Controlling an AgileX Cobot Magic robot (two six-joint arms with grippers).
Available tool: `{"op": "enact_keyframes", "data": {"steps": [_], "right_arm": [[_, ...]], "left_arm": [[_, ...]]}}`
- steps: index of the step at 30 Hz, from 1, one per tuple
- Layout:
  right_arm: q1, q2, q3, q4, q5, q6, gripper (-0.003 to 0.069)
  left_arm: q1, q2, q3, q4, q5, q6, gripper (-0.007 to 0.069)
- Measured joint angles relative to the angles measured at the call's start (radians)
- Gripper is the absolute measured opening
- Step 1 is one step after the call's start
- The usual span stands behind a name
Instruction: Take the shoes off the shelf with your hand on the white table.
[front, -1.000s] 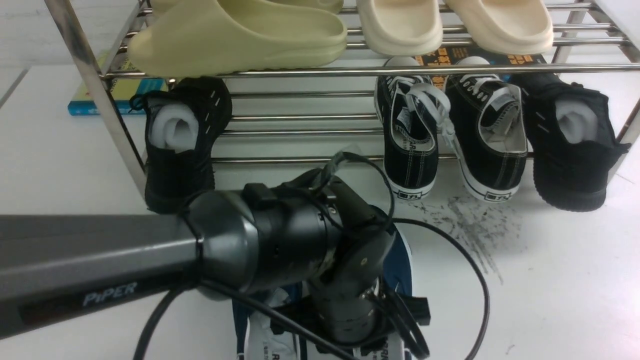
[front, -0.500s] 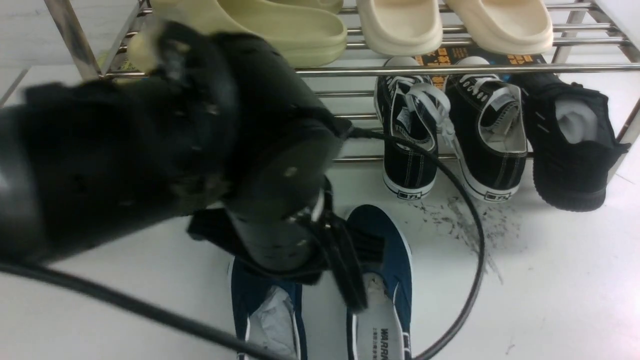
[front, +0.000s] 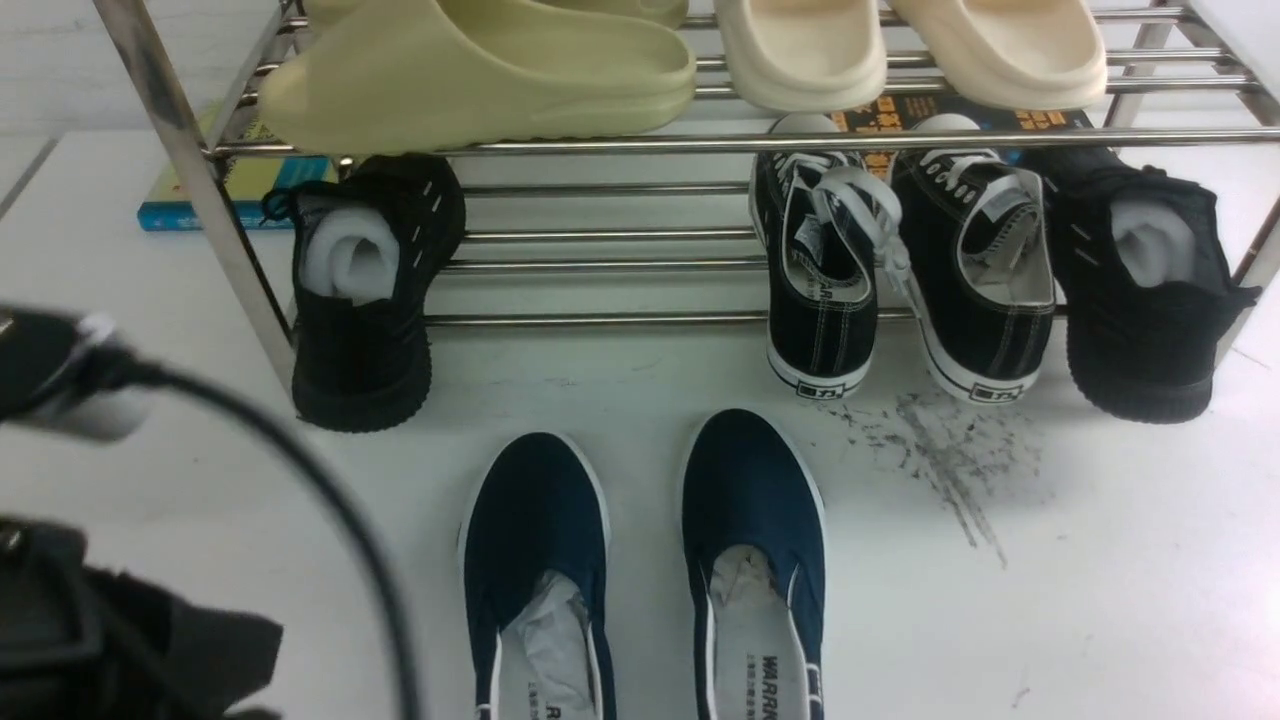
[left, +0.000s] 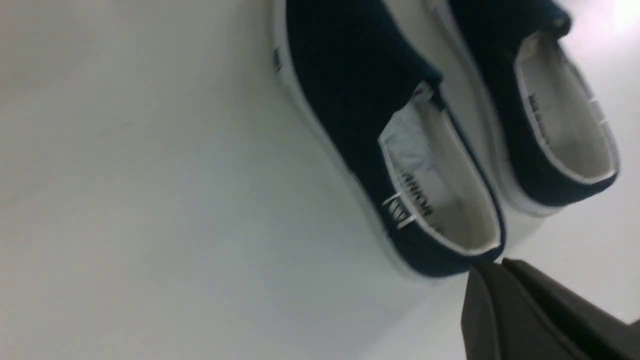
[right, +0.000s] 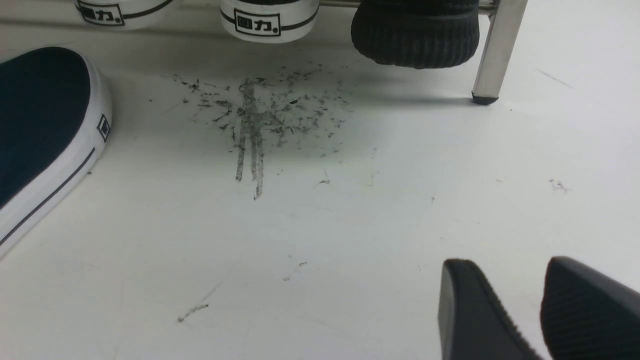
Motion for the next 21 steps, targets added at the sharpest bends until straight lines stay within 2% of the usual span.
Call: {"op": "enact_keyframes", "data": {"steps": [2,7,13,21], "right_arm": [[0.0,0.0,0.0,0.0,0.0,0.0,0.024],[0.0,0.0,0.0,0.0,0.0,0.0,0.024],[0.0,0.0,0.0,0.0,0.0,0.0,0.024],[0.0,0.0,0.0,0.0,0.0,0.0,0.024]], "left_arm": [[0.0,-0.132,0.148,0.0,-0.224,-0.041,0.0001],[0.0,-0.345,0.386,0.021,-0.549,-0.183,0.0004],[0.0,-0.419,0.548,0.053,-0.652,-0.291,0.0011],[0.0,-0.419,0.606,0.07,-0.658,-0.299,0.0017]]}}
